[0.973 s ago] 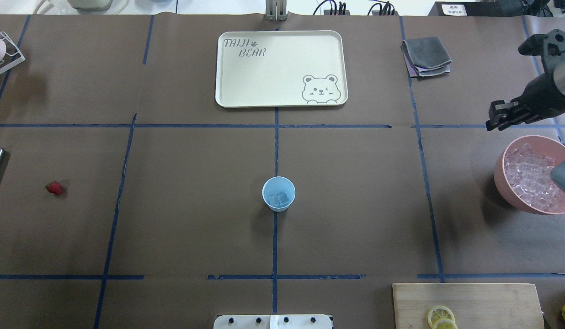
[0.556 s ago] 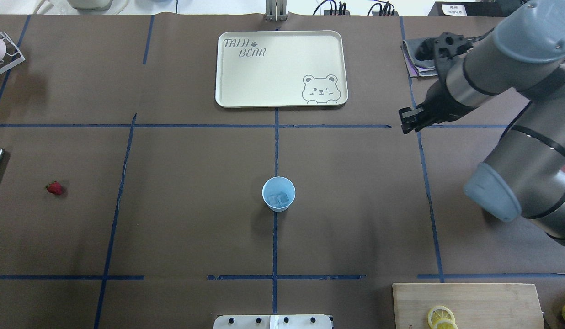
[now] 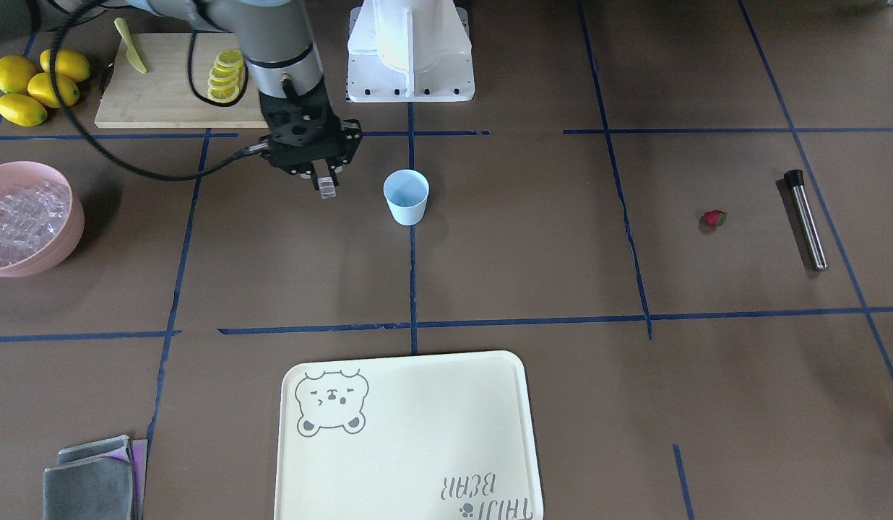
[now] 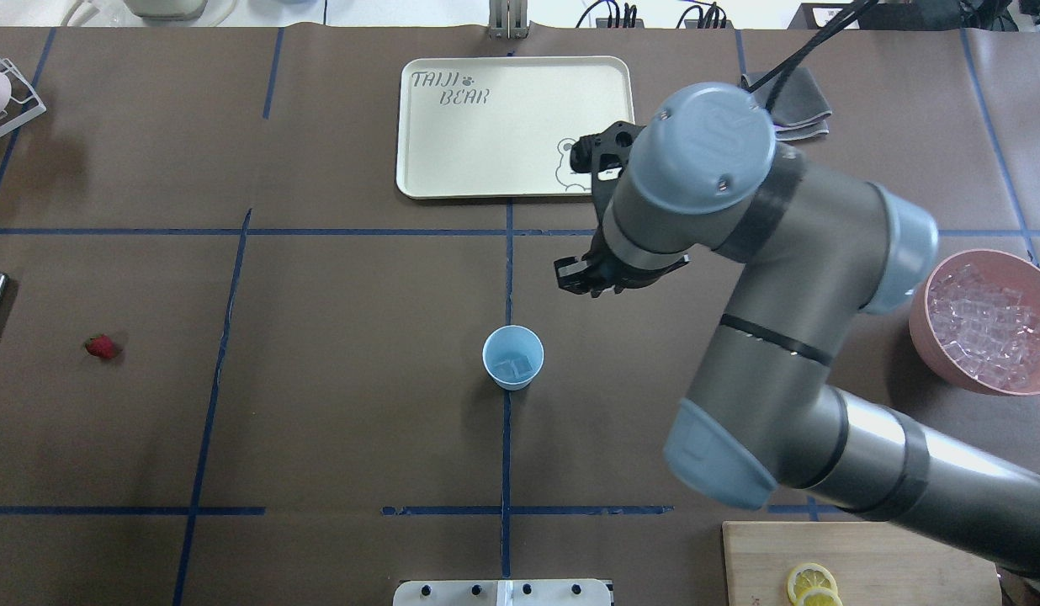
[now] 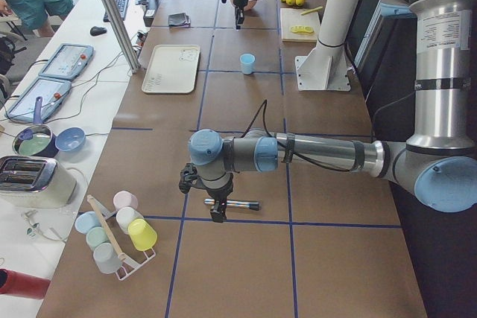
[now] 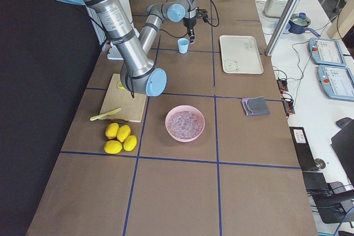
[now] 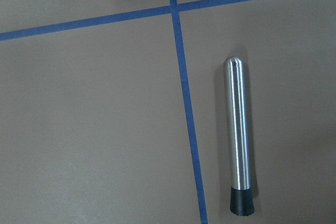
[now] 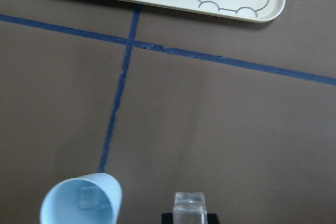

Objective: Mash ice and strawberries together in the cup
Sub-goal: 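Carry the third ice cube with the right gripper over the cup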

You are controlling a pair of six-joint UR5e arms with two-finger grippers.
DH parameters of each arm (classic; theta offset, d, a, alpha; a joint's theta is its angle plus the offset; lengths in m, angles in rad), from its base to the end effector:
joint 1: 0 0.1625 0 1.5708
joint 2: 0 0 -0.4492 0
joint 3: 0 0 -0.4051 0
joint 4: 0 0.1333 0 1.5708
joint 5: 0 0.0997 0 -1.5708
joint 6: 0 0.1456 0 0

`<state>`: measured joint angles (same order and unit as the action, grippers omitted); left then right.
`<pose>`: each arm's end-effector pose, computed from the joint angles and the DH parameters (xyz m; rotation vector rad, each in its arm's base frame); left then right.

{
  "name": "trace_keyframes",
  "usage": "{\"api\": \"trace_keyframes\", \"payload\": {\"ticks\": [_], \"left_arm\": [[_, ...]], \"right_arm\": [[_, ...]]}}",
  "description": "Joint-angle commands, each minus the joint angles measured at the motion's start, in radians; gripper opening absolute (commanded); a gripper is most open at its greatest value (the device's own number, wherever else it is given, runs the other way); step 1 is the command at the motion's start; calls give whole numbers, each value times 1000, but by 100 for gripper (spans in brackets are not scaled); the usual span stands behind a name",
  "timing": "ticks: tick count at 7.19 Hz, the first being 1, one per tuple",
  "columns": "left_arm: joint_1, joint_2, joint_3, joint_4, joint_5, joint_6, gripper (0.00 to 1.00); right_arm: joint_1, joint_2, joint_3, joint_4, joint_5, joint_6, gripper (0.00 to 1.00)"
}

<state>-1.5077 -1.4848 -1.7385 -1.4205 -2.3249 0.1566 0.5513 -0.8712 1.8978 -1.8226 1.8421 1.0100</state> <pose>-0.0047 -0.4586 0.6897 -0.0301 0.7571 0.1832 -0.5199 -0.4304 0.1901 0.1877 -0.7900 -0.1141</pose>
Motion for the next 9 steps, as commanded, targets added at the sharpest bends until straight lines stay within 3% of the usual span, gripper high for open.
{"api": "trace_keyframes", "payload": {"ticks": [1,5,6,7,9], "left_arm": [[0,0,0,0,1,0,100],[0,3,2,9,-2,0,100],[0,3,2,9,-2,0,100],[0,3,2,9,-2,0,100],[0,3,2,9,-2,0,100]], "right_arm": [[-124,136,-149,-6,-96,134,0],[-174,123,-178,-4,-118,154,4],[-174,127,-180,-3,-118,157,20],[-174,124,-180,2,-116,194,98],[-174,124,-180,3,-116,199,99]]}}
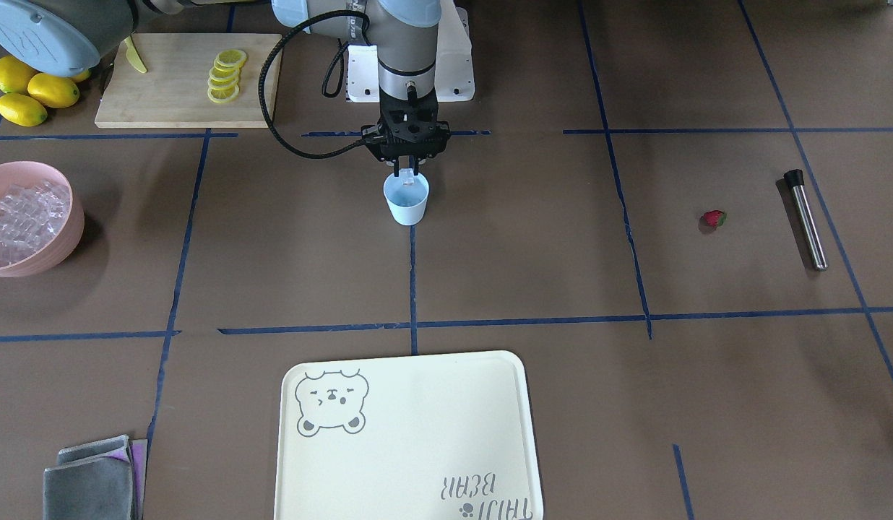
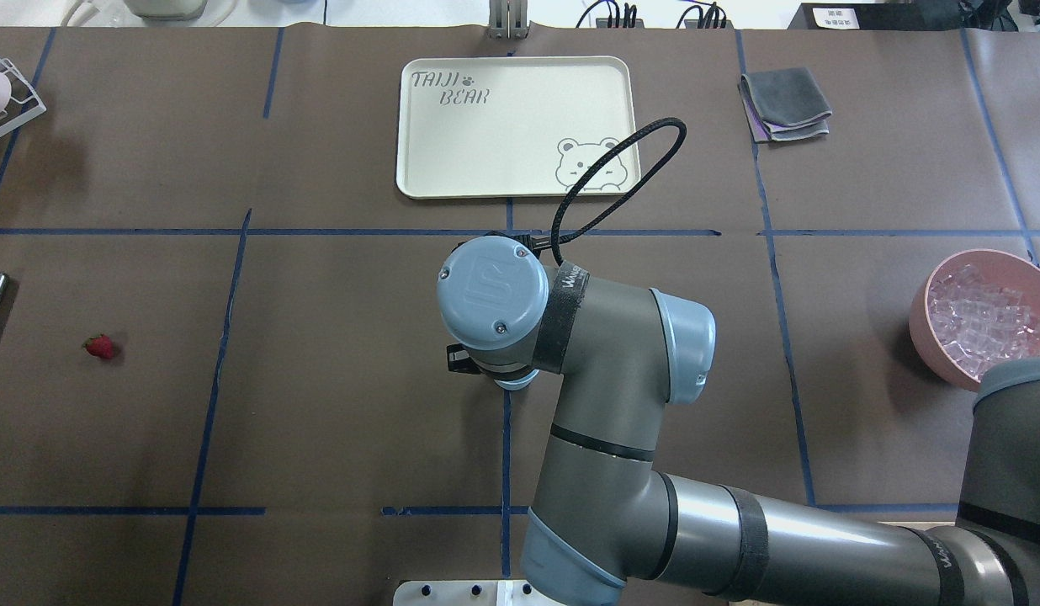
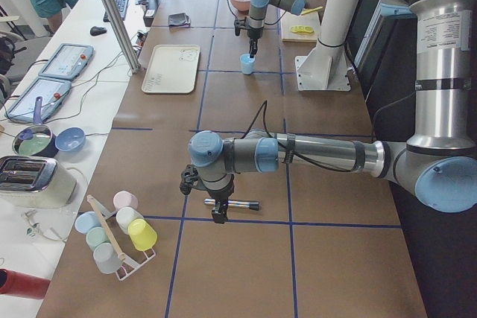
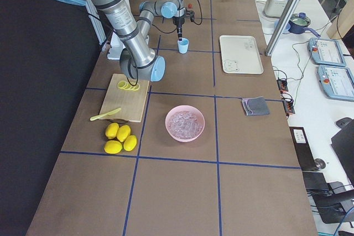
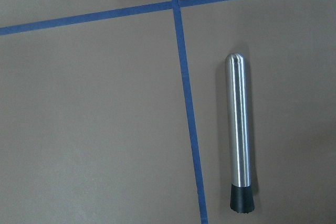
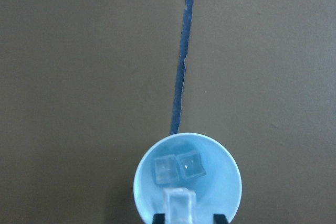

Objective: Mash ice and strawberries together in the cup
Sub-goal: 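Carry the third ice cube with the right gripper over the cup, then open the right gripper over the cup and withdraw the right arm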

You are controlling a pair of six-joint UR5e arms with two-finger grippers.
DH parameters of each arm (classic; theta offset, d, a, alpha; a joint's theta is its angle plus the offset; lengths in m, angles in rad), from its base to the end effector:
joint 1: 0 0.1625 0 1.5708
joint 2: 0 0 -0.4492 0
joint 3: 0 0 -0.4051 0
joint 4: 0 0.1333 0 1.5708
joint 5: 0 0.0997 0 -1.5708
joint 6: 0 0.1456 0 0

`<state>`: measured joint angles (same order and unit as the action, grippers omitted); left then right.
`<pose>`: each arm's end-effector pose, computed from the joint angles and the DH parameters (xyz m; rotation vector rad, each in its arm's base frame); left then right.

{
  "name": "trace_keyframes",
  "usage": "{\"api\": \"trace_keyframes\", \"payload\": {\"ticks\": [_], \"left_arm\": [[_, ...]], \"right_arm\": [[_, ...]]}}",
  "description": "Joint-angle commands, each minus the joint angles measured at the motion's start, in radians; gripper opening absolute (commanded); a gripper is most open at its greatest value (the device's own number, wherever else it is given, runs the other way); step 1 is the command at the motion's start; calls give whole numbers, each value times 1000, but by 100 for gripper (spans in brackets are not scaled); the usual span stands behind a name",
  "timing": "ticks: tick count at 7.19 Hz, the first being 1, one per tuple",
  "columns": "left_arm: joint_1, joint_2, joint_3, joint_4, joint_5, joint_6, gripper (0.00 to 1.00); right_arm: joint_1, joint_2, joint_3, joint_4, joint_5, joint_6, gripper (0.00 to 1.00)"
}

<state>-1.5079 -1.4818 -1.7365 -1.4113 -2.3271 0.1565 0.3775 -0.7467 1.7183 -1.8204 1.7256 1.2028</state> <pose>-0.0047 -0.4558 0.6927 -0.0434 0.7597 0.1774 -0.6359 -0.3714 0.1752 0.1245 -0.7249 -0.0468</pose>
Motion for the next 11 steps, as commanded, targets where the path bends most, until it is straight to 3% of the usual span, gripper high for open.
{"api": "trace_keyframes", "payload": {"ticks": [1,3,6,11], "left_arm": [[2,2,0,0,-2,0,100],[0,2,2,0,-2,0,100],[15,0,-8,-8,-3,2,100],[48,-32,-60,-31,-3,-3,100]], "right_arm": [[1,0,0,3,0,6,99],[102,1,17,-3,35,-11,99],[425,-103,30,-7,288,-272,99],[945,-535,66,3,549,-1157,99]]}}
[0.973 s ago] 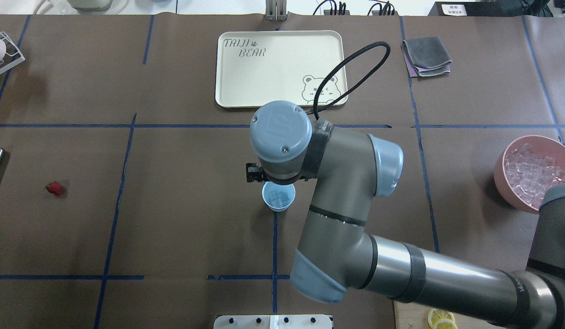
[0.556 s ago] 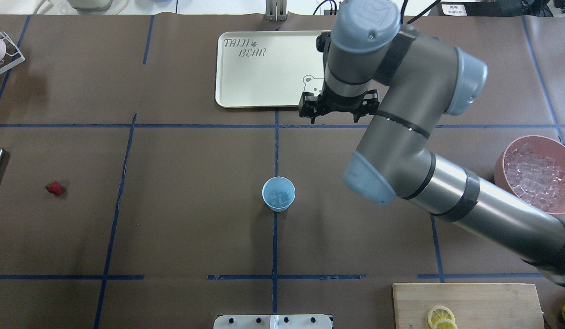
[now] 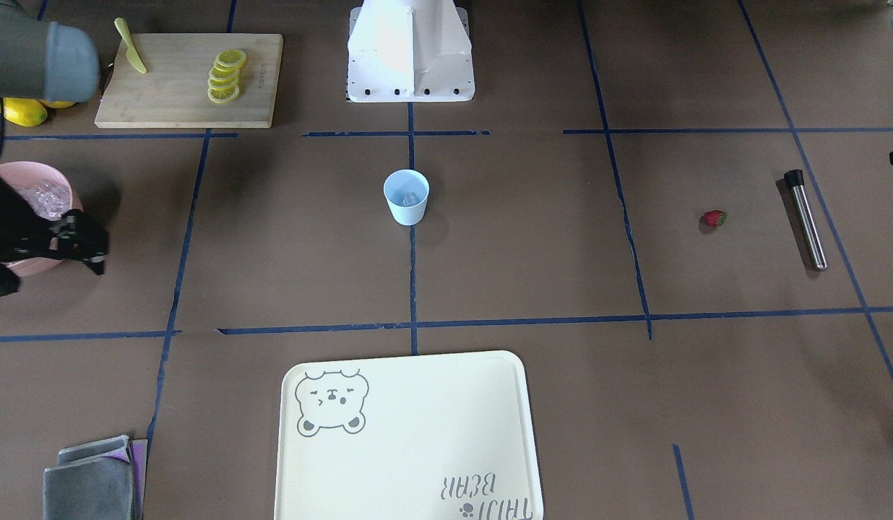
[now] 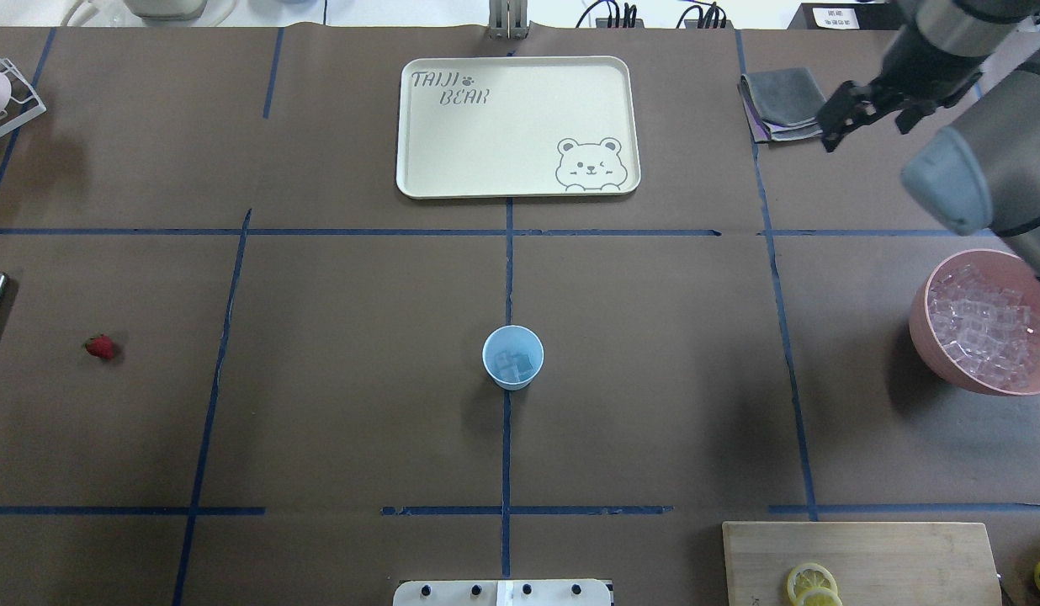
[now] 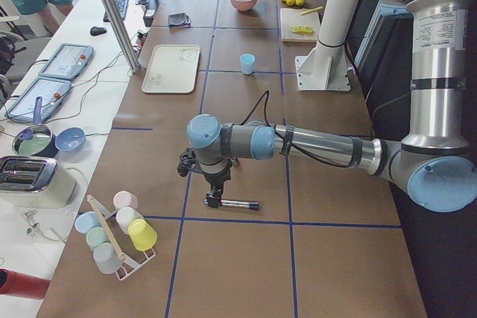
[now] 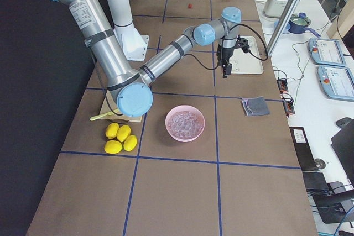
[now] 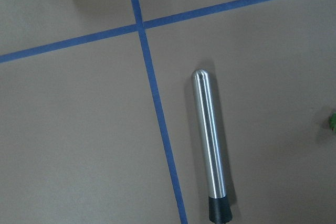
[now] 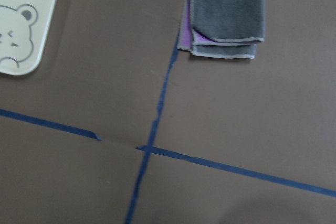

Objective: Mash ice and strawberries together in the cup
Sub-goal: 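Open the right gripper over the cup and withdraw the right arm, then move the left gripper down toward the red strawberry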

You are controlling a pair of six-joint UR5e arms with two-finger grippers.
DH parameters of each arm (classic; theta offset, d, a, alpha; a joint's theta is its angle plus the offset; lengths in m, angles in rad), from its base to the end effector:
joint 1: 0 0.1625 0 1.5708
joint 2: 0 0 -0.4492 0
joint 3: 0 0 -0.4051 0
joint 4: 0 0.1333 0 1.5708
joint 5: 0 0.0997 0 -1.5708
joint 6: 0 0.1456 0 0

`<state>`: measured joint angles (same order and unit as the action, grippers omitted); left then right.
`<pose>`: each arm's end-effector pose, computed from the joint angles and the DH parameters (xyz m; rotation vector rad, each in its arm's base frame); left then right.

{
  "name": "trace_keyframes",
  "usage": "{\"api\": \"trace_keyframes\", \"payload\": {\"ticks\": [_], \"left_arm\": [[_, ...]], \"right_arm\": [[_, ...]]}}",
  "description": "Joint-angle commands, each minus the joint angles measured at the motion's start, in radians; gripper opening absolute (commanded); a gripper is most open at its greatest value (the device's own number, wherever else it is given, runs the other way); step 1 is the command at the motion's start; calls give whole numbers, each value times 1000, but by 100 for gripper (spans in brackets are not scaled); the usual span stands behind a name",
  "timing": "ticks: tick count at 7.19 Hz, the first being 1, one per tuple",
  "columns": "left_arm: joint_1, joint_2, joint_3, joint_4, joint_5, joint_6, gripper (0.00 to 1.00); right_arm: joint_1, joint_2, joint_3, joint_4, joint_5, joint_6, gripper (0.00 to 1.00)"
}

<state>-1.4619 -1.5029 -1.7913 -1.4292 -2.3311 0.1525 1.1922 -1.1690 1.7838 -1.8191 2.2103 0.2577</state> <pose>0.0184 -0.4716 0.6535 0.0271 0.7620 0.2528 -0.1940 -0.6133 0.4156 0.1386 -0.7125 -0.2327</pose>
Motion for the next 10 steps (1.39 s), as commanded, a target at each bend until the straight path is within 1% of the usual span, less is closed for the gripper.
{"api": "trace_keyframes", "payload": {"ticks": [1,2,3,4,5,6,7,8,9,10], "left_arm": [[2,-22,0,-87,6,-2,100],[2,-20,4,-135,7,-5,100],[2,-22,4,-172,3,-2,100],[5,-28,12,-231,1,-2,100],[5,-45,15,-243,1,-45,100],[6,-46,13,-247,-1,-65,100],[6,-51,10,-246,-2,-86,100],[12,-51,-3,-249,-4,-144,100],[37,-46,-20,-263,-7,-146,100],[81,-46,-39,-279,-8,-156,100]], "right_arm": [[233,-209,2,1,92,-350,99],[295,-303,2,3,91,-452,99],[370,-386,-4,4,85,-483,99],[459,-465,-4,3,86,-576,99],[528,-530,-3,4,88,-622,99],[547,-558,-4,4,86,-623,99],[549,-589,-6,51,86,-612,99],[549,-603,-3,104,85,-554,99],[546,-598,-1,137,83,-475,99],[544,-597,-1,162,85,-459,99]]}}
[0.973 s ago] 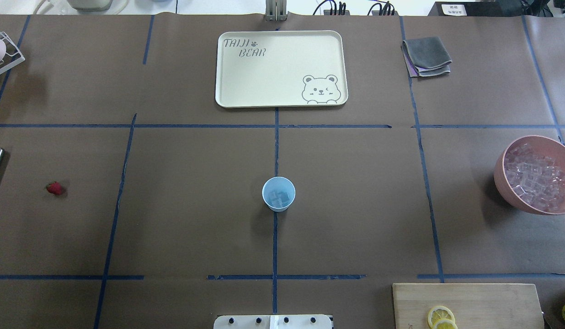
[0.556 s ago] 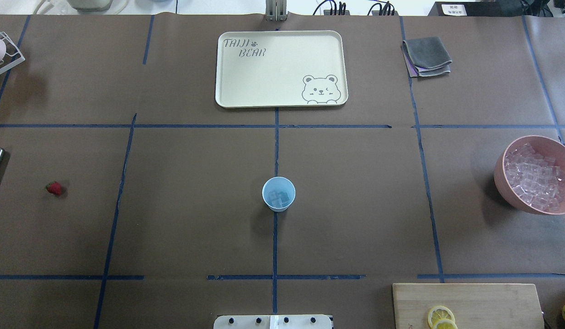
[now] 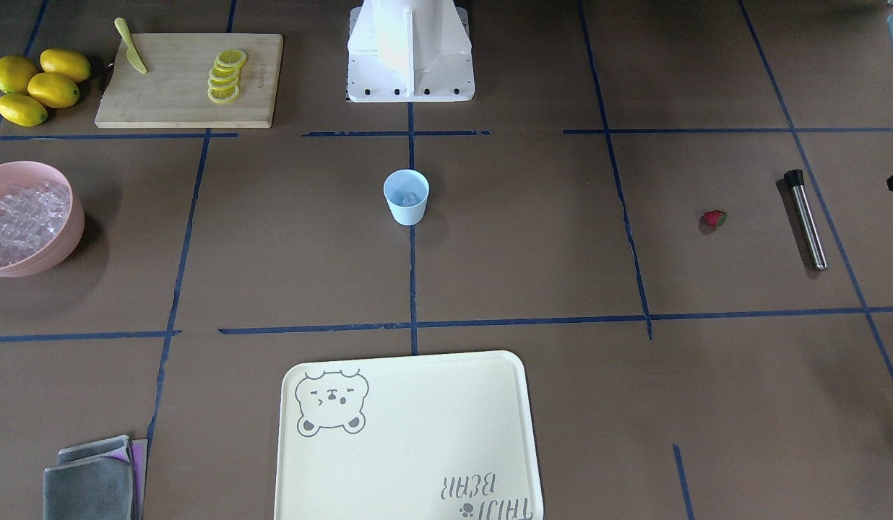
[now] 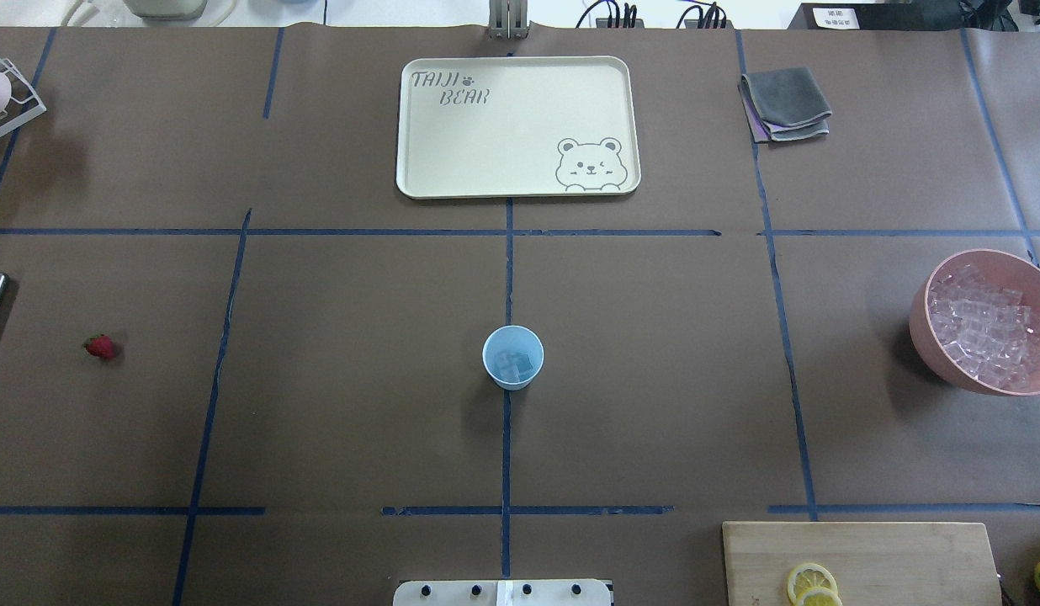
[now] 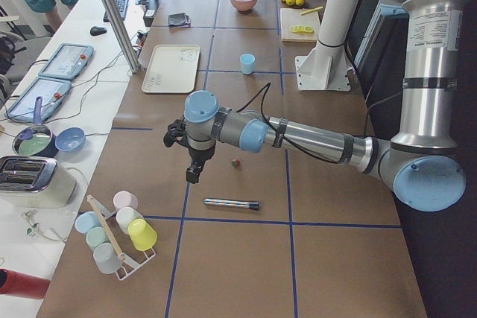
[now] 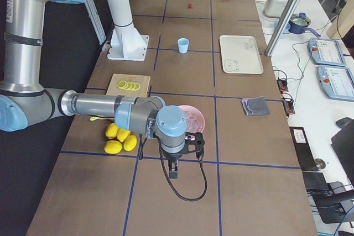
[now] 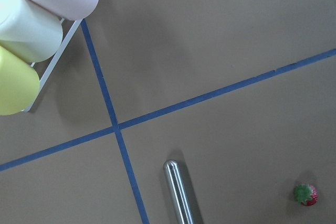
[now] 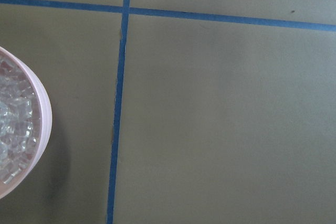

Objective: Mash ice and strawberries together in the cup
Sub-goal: 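Move the left gripper down toward the red strawberry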

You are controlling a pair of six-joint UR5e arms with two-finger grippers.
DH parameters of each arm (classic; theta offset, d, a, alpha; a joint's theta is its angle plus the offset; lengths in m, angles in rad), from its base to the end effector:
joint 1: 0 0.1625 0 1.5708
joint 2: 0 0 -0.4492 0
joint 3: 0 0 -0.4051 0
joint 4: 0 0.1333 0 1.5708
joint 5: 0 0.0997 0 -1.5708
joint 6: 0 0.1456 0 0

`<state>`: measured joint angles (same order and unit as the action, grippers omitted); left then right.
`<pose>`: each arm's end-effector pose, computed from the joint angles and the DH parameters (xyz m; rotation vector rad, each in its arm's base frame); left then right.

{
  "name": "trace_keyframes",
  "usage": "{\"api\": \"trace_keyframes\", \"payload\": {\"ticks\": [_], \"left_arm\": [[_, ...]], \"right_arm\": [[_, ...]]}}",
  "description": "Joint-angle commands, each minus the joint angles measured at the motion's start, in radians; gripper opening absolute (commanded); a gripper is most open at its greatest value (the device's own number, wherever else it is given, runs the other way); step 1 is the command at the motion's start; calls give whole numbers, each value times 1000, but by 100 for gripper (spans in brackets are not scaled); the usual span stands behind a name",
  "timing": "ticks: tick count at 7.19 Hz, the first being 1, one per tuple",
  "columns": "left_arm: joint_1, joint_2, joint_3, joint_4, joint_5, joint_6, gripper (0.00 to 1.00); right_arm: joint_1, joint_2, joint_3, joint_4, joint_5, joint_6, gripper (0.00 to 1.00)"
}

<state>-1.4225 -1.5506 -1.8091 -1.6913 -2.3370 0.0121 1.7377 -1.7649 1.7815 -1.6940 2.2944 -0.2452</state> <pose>0.0442 -0.5144 0.5898 0.2702 0.7810 0.2809 0.1038 -0.3942 0.7156 0.0481 -0.7285 -0.0362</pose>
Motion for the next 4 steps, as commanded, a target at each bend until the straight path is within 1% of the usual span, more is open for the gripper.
{"api": "trace_keyframes", "payload": {"ticks": [1,2,3,4], "left_arm": [[113,1,-35,-19,-1,-120,100],[187,3,-38,-54,10,-267,100],[274,13,-33,-148,48,-406,100],[360,58,-30,-257,101,-528,100]], "right_arm": [[-1,-1,1,39,0,44,99],[-1,-1,1,39,2,46,99],[-1,-1,1,39,2,44,99],[-1,-1,3,39,3,46,99]]}}
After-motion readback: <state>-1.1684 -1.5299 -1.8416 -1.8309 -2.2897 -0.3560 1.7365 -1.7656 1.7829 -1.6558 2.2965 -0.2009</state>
